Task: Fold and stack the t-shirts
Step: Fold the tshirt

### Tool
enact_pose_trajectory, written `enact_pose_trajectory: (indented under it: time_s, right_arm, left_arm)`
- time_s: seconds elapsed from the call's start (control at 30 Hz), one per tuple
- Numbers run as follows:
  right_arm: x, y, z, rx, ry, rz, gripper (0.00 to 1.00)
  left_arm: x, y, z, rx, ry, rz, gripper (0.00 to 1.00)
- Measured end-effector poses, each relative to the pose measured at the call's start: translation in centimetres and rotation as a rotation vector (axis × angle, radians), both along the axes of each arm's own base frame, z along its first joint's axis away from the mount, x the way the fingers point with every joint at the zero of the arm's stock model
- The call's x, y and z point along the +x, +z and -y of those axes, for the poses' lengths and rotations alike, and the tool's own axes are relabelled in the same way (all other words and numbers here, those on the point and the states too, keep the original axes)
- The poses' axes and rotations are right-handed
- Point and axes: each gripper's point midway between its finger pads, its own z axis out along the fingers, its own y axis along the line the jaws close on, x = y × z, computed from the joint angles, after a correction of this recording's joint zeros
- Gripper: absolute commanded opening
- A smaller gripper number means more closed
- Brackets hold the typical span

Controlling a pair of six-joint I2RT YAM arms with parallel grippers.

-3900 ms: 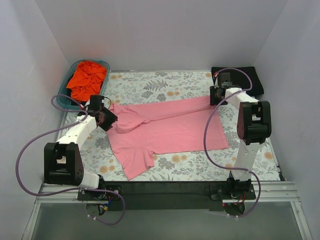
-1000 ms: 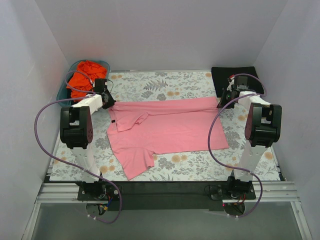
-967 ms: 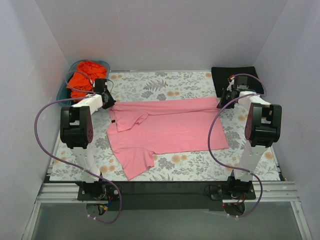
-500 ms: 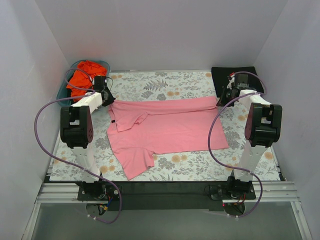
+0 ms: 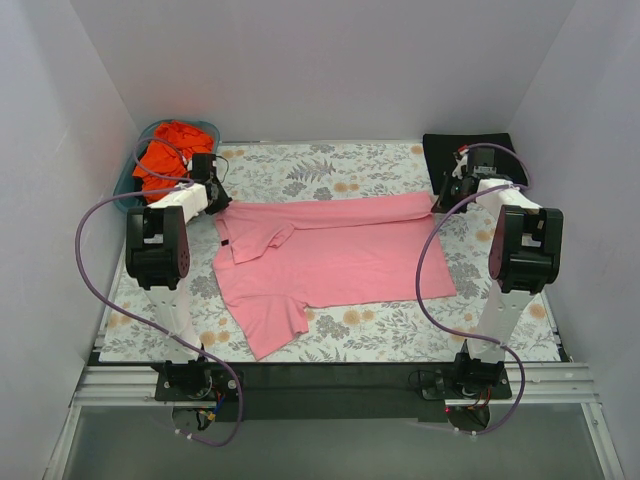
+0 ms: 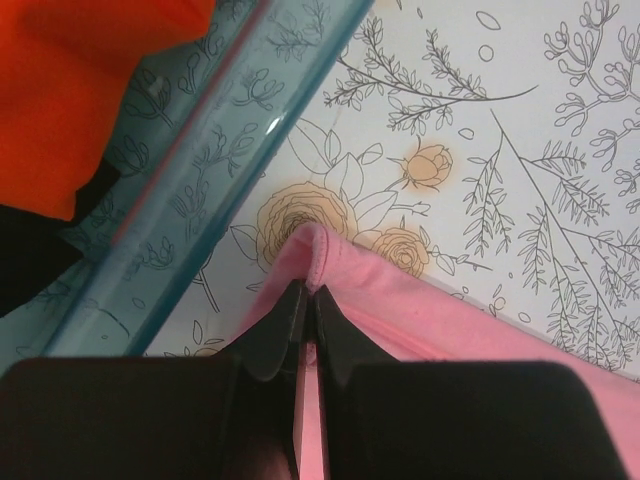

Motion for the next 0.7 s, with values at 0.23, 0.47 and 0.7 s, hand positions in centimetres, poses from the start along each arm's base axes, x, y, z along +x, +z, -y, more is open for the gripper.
enact_pose_trajectory:
  time_s: [0.23, 0.47, 0.7]
  right_arm:
    - [-1.0, -2.5, 0.0, 0.006, -0.005, -0.066, 0.21]
    - [-0.9, -2.5, -0.1, 0.0, 0.011, -0.063, 0.48]
    - [2.7, 1.5, -0.7, 0.0, 0.035, 0.064, 0.47]
  left_arm:
    - [0.1, 0.0, -0.2, 0.009, 0.007, 0.0, 0.0]
    - [0.1, -0.5, -0.3, 0.014, 0.008, -0.007, 0.11]
    - [0.2, 0.1, 0.1, 0.004, 0.006, 0.005, 0.37]
